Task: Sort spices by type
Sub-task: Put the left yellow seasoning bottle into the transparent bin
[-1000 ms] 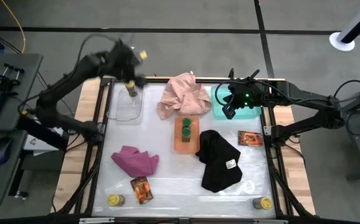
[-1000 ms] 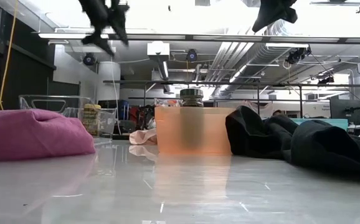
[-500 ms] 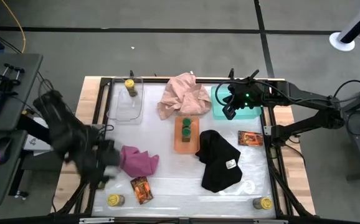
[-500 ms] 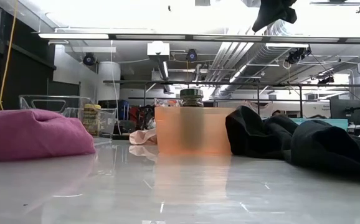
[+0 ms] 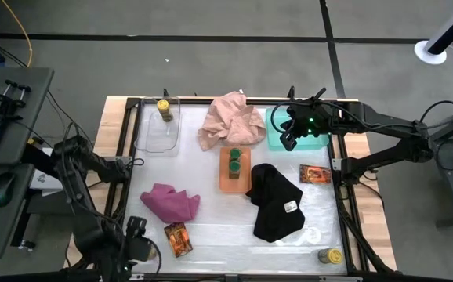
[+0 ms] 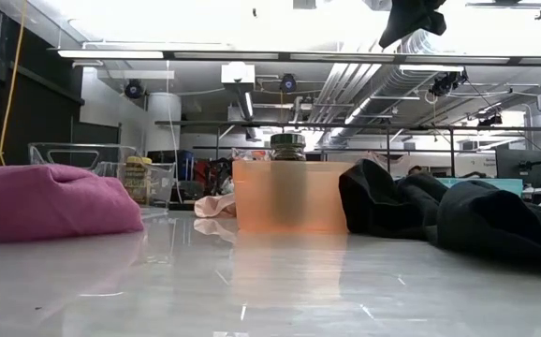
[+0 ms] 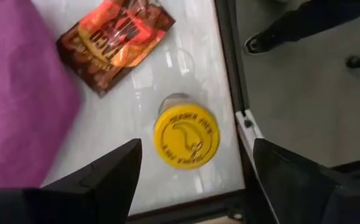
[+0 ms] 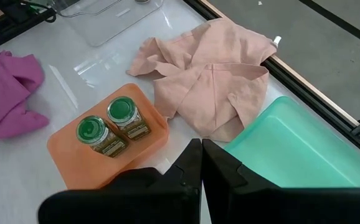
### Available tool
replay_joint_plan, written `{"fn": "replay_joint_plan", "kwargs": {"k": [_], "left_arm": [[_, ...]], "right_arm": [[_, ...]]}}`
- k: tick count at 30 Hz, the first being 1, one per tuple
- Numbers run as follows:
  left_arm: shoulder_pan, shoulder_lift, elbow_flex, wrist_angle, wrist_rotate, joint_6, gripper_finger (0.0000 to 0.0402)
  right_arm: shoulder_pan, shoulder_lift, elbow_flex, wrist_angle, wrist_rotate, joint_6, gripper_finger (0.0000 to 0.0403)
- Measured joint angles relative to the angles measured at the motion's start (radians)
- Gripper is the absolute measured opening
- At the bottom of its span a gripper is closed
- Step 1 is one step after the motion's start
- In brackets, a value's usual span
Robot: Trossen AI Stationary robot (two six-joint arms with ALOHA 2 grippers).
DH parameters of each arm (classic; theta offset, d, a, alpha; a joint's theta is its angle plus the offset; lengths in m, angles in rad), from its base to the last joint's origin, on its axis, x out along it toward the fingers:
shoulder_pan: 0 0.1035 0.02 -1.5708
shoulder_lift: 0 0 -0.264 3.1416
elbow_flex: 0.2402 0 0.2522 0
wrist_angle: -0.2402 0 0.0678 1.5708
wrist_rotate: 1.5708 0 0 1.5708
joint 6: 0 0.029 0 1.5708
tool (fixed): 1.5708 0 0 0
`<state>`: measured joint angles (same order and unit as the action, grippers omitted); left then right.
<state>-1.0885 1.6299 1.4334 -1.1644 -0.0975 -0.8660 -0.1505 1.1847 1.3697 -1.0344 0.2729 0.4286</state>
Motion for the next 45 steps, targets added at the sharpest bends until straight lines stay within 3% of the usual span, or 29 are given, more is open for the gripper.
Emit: {"fn": "replay_joint_plan", "kwargs": {"k": [9,45], "left_arm": [[0.000,0.067,0.000,-0.005,0.001,0.098,0.0294],[0.002,0.235,0.000,0.008,0.010,0.119,0.0294]], "right_arm": [[0.000,0.000,0.000,0.000,0.000,0.000,0.0000],[0.000,0.001,0.000,0.000,0.001,0.017,0.0000]]}}
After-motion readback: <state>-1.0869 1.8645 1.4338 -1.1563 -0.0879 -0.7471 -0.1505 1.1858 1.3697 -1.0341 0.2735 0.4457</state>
